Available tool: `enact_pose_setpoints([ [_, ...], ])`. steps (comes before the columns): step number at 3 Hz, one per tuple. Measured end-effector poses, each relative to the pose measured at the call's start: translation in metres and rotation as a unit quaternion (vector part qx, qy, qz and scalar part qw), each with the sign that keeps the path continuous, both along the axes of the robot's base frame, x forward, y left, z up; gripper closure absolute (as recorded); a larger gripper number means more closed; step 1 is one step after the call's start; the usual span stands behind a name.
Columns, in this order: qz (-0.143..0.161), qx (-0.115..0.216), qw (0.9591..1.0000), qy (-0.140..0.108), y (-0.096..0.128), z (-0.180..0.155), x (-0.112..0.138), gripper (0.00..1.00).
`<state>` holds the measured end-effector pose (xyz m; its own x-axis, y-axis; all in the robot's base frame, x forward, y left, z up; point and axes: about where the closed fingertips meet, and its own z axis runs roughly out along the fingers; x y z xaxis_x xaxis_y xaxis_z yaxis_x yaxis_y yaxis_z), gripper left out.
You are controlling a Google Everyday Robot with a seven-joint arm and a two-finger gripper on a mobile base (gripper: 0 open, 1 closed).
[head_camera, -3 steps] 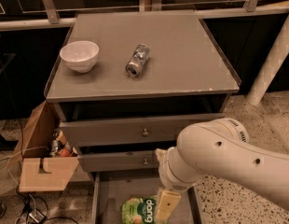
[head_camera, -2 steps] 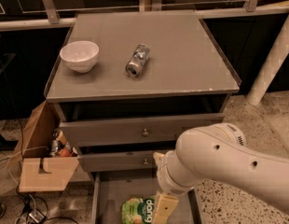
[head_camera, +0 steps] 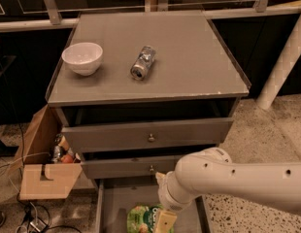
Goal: Pick green rice chip bag from bottom drawer and place on counter
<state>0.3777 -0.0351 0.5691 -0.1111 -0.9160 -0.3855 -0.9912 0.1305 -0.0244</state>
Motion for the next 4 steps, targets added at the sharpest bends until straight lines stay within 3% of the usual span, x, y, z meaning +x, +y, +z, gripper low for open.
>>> enact_pose_setpoints([
  [1, -0.007, 0.002, 1.0000, 0.005, -0.004, -0.039, 0.014, 0.00],
  [3, -0.014, 0.017, 0.9996, 0.016, 0.000, -0.061, 0.011, 0.00],
  [4, -0.022, 0.019, 0.9995, 0.010, -0.005, -0.095, 0.021, 0.00],
])
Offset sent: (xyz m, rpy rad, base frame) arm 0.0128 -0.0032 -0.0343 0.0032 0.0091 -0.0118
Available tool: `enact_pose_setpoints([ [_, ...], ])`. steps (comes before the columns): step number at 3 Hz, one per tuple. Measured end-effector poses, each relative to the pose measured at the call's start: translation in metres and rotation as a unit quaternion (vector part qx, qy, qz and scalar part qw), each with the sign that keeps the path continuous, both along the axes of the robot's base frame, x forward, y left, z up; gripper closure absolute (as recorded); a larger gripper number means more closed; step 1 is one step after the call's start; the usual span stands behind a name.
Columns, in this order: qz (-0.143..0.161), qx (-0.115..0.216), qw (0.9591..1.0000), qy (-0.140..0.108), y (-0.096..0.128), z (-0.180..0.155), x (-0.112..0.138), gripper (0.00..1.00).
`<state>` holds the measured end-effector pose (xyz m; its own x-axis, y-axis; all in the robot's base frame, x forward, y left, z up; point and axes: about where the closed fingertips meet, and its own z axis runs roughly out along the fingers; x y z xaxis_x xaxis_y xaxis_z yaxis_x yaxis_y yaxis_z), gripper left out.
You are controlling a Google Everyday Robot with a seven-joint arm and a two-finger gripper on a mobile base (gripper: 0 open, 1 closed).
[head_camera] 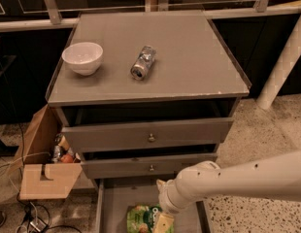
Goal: Pick green rice chip bag from bottom drawer and place on counter
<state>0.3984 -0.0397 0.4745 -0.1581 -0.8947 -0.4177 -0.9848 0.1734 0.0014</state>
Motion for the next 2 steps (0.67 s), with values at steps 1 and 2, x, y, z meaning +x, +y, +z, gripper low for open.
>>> enact_pose_setpoints([
  [1, -0.004, 0.000, 0.9999, -0.013, -0.012, -0.032, 0.016, 0.00],
  [2, -0.002, -0.010, 0.9998, -0.018, -0.020, -0.071, 0.044, 0.00],
])
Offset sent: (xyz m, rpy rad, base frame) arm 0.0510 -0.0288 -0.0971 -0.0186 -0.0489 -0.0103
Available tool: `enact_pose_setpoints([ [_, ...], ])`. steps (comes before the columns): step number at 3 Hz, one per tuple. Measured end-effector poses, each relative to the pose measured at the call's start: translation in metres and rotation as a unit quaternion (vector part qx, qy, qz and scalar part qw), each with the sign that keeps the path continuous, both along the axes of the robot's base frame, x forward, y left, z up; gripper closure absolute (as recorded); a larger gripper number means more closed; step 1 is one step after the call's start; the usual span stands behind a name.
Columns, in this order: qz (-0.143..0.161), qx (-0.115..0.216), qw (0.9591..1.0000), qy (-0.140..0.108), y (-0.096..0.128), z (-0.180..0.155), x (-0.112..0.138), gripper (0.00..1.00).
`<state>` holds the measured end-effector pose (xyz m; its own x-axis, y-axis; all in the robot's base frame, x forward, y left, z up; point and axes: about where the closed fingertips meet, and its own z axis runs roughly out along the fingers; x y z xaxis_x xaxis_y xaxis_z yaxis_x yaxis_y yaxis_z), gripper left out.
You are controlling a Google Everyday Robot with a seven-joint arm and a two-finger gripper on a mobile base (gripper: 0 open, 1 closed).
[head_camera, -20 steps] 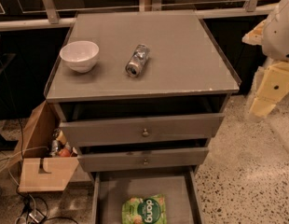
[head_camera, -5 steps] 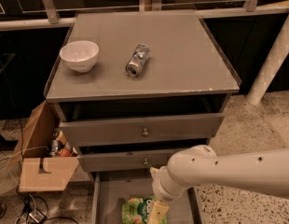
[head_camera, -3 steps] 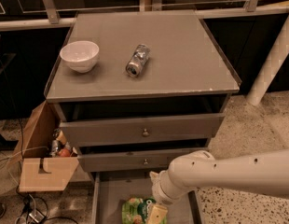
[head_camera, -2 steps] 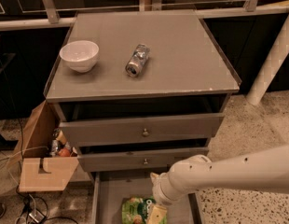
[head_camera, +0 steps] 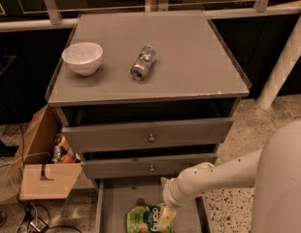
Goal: Pick green rice chip bag from bottom drawer and place on counter
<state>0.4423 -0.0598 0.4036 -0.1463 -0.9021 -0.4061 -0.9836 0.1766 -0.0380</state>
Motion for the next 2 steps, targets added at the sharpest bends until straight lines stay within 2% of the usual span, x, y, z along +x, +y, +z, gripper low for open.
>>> enact_pose_setpoints([
  [1, 0.000, -0.001, 1.0000, 0.000, 0.000, -0.003, 0.004, 0.00],
  [2, -0.013, 0.004, 0.9998, 0.014, 0.001, -0.019, -0.002, 0.00],
])
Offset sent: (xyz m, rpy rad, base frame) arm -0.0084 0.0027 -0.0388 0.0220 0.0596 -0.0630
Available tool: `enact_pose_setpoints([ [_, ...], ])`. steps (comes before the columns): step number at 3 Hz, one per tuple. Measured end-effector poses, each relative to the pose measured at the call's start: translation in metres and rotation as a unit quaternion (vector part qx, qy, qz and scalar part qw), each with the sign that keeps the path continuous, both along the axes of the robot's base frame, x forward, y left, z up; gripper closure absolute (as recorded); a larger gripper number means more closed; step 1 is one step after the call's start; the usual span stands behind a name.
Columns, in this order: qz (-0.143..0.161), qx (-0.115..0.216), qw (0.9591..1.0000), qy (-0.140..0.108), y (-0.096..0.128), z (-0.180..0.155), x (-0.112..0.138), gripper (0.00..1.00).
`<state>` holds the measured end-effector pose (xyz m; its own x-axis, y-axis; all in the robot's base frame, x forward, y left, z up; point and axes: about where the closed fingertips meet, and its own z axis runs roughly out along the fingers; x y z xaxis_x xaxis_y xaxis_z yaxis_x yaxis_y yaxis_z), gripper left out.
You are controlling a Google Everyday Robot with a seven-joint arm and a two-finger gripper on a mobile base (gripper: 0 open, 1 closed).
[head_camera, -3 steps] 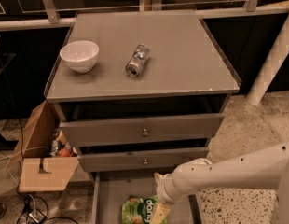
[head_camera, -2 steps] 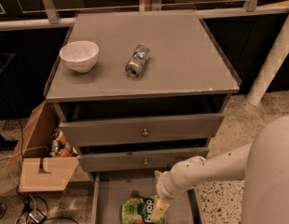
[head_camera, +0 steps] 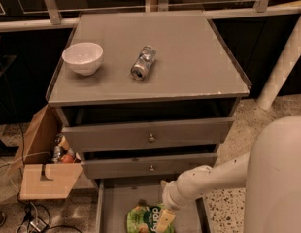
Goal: Pick green rice chip bag from bottom drawer and place on counter
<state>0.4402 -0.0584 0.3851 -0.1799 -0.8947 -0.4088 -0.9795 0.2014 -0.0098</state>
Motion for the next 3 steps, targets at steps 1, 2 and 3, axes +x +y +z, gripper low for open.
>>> enact_pose_setpoints([
  [1, -0.016, 0.002, 0.9998, 0.009, -0.006, -0.025, -0.002, 0.00],
  [2, -0.051, 0.005, 0.9985, 0.021, -0.030, -0.072, -0.005, 0.00],
  [3, -0.051, 0.005, 0.9985, 0.023, -0.030, -0.074, -0.006, 0.00],
])
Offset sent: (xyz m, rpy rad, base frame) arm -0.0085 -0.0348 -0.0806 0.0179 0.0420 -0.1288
